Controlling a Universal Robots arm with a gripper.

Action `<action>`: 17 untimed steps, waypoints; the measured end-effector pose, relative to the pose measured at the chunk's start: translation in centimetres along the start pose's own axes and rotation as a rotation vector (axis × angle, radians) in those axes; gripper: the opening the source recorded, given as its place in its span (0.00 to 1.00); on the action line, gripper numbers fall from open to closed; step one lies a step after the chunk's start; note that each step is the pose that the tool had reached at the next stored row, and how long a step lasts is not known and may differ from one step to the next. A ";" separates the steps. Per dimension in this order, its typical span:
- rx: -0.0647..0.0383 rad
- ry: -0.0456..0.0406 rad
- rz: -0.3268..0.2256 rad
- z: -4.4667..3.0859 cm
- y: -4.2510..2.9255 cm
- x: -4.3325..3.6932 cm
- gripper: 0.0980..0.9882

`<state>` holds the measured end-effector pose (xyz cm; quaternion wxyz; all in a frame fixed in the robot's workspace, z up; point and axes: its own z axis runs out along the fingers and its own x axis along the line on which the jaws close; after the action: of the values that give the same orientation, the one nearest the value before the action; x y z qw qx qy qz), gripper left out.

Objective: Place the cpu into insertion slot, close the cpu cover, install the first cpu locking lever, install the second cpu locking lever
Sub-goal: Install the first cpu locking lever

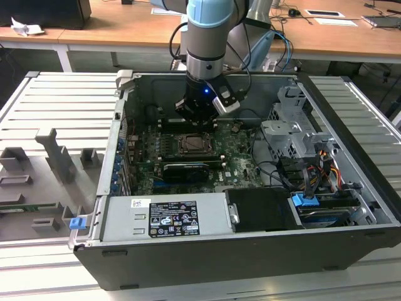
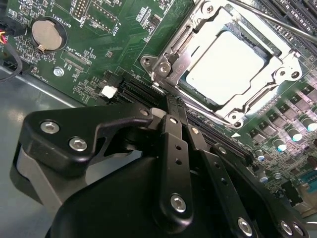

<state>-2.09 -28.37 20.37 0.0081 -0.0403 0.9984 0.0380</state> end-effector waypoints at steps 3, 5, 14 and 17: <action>0.003 0.0001 0.000 0.02 0.00 0.00 0.01; 0.003 -0.0001 0.000 0.01 0.00 0.00 0.01; 0.016 0.0009 0.000 0.07 0.00 0.00 0.01; 0.016 0.0011 0.000 0.19 -0.01 0.00 0.01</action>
<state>-2.09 -28.36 20.18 0.0079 -0.0404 0.9987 0.0302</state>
